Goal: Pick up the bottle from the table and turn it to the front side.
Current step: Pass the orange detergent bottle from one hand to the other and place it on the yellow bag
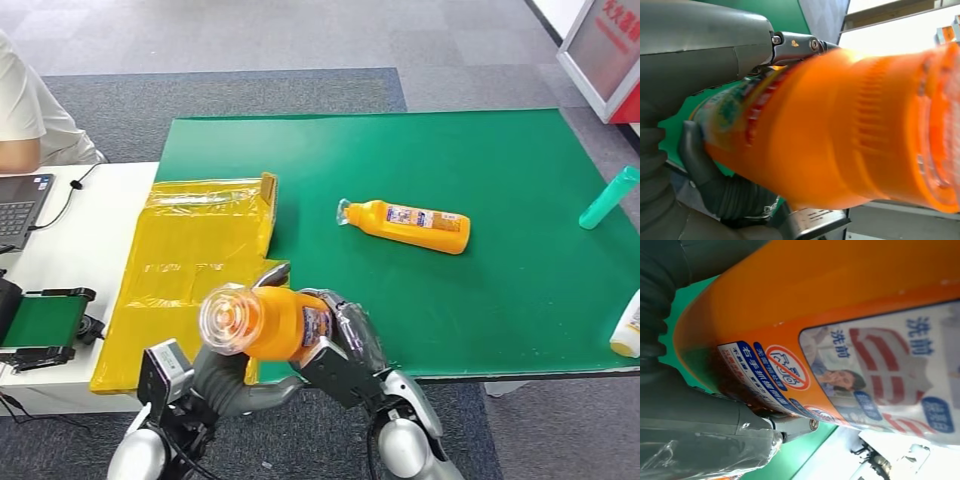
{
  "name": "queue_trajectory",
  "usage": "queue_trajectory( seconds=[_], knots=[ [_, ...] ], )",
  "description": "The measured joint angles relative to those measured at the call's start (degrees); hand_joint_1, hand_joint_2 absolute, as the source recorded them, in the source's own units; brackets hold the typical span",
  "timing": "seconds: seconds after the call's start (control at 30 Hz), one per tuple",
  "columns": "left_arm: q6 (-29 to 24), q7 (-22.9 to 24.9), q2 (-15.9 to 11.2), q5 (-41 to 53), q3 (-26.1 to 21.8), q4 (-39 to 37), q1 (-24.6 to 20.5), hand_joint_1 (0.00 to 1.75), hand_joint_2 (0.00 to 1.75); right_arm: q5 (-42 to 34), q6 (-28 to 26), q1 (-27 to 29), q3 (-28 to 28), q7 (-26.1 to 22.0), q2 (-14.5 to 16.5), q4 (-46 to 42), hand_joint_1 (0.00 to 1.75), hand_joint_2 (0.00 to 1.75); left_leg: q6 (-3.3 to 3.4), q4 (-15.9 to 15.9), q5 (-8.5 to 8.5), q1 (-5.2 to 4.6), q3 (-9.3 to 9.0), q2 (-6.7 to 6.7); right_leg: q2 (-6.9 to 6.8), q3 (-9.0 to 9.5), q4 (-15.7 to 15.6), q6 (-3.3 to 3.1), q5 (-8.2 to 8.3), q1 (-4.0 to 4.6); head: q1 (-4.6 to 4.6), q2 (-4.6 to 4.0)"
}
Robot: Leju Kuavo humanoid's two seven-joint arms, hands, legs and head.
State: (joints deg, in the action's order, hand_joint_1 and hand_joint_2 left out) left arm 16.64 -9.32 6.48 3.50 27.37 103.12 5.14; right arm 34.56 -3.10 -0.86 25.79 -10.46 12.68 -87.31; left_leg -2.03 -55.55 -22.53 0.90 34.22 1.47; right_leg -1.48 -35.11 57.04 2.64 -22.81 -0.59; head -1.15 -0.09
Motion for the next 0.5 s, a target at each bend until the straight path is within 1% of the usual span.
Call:
queue_trajectory(
  seconds=[0.23,0.4,0.5],
  knots=[
    [0.1,0.2,2.0,8.1,-0.4,-0.1,-1.0,0.00,1.75,7.1,-3.1,0.8,-0.1,0.1,-0.2,-3.2,1.75,1.75,0.00,0.0,0.00,0.00,0.00,0.00,0.00,0.00,0.0,0.00,0.00,0.00,-0.01,0.00],
    [0.1,0.2,2.8,10.3,-0.6,-0.1,-1.0,0.00,1.75,8.5,-3.7,1.0,-0.2,0.6,-0.6,-4.5,1.75,1.75,0.00,0.0,0.00,0.00,0.00,0.00,0.00,-0.01,0.0,0.00,0.00,0.00,0.00,-0.01],
    [0.3,0.2,3.1,10.4,-0.5,-0.1,-1.0,0.37,1.75,8.5,-3.8,1.0,-0.3,0.6,-0.6,-4.7,1.75,1.75,0.00,0.0,0.00,0.00,0.00,0.00,0.00,-0.01,0.0,0.00,0.00,0.00,0.01,0.00]
  ],
)
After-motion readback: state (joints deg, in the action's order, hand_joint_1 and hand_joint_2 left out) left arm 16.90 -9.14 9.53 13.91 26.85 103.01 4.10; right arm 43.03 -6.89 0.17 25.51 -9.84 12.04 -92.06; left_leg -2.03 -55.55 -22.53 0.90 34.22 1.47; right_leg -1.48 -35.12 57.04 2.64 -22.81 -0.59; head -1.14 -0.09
